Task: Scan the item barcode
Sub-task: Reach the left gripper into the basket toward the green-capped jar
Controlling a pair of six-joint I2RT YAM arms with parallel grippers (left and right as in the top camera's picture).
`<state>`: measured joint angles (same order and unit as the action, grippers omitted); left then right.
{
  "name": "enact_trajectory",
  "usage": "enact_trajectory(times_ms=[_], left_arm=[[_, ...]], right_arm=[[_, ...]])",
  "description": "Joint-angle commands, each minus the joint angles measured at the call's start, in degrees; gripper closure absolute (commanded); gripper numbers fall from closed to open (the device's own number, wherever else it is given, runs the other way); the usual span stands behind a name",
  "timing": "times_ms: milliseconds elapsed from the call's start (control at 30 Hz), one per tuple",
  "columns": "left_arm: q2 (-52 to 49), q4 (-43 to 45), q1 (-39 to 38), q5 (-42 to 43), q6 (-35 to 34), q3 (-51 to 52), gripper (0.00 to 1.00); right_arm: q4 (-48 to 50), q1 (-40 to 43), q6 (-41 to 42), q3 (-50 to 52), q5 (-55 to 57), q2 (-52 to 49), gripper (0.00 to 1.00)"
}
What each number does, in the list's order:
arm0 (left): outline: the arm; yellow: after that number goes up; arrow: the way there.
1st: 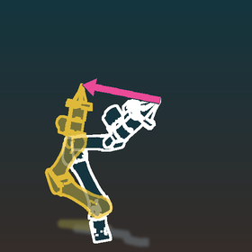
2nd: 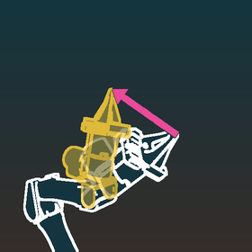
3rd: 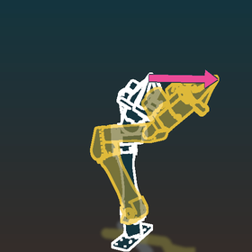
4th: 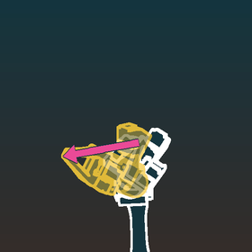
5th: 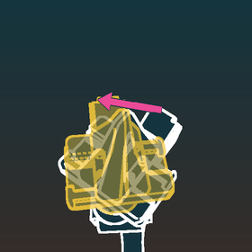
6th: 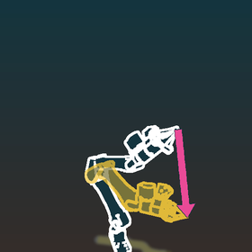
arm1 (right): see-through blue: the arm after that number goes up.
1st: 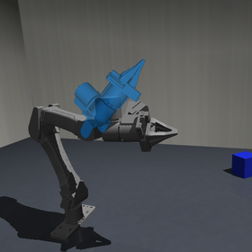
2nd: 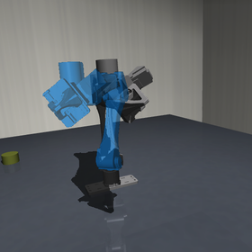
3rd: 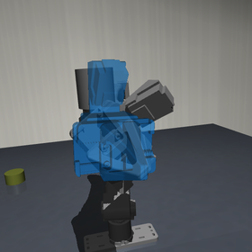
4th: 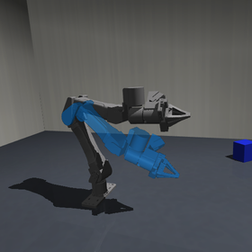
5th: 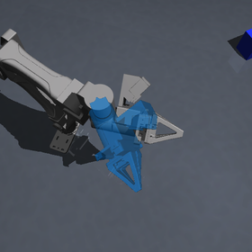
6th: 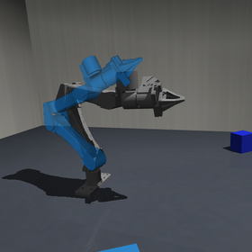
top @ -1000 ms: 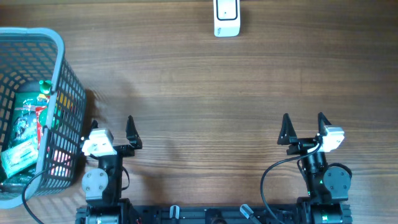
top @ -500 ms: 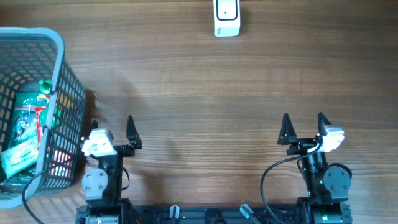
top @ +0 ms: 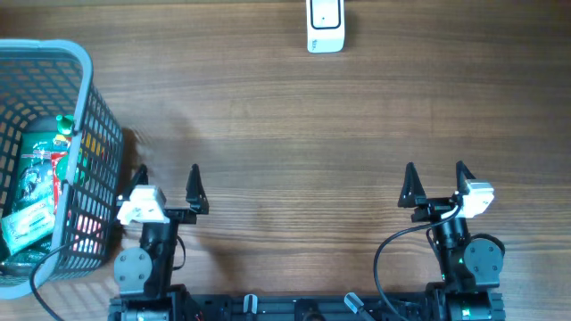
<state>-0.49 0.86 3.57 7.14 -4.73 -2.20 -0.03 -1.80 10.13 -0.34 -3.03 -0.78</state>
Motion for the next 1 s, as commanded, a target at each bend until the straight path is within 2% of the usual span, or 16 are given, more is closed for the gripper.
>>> enact_trajectory(times_ms=[0, 200, 300, 433, 500, 533, 667, 700, 767, 900, 967], left_arm=[[0.1, -0.7, 0.4, 2.5, -3.5, -7.1, 0.00], [-4.2, -6.2, 0.4, 2.4, -3.4, -20.1, 0.00], [-11.7, -8.2, 0.4, 2.4, -3.4, -27.8, 0.00], [-27.3, -11.3, 0.4, -0.6, -3.2, -42.2, 0.00], [-36.1, -18.7, 0.4, -5.7, -3.2, -53.0, 0.00], [-43.7, -27.7, 0.4, -7.2, -3.2, -64.2, 0.00], [-54.6, -45.4, 0.4, -6.2, -3.2, -80.6, 0.00], [-56.2, -49.8, 0.4, -6.1, -3.2, -81.5, 0.00], [-57.7, -52.3, 0.4, -5.0, -3.2, -81.5, 0.00], [-60.6, -48.6, 0.5, -5.9, -3.7, -81.6, 0.00], [-61.6, -48.0, 0.5, -12.7, -8.5, -82.9, 0.00]], right_arm=[[0.1, -0.3, -1.0, 0.0, -0.9, 0.5, 0.00], [0.1, -0.3, -1.0, 0.0, -0.9, 0.5, 0.01], [0.1, -0.3, -1.0, 0.0, -0.9, 0.5, 0.00], [0.1, -0.3, -1.0, 0.0, -0.9, 0.5, 0.00], [0.1, -0.3, -1.0, 0.0, -0.9, 0.5, 0.00], [0.1, -0.3, -1.0, 0.0, -0.9, 0.5, 0.00], [0.1, -0.3, -1.0, 0.0, -0.9, 0.5, 0.00], [0.1, -0.3, -1.0, 0.0, -0.9, 0.5, 0.00], [0.1, -0.3, -1.0, 0.0, -0.9, 0.5, 0.00], [0.1, -0.3, -1.0, 0.0, -0.9, 0.5, 0.00], [0.1, -0.3, -1.0, 0.0, -0.9, 0.5, 0.00]])
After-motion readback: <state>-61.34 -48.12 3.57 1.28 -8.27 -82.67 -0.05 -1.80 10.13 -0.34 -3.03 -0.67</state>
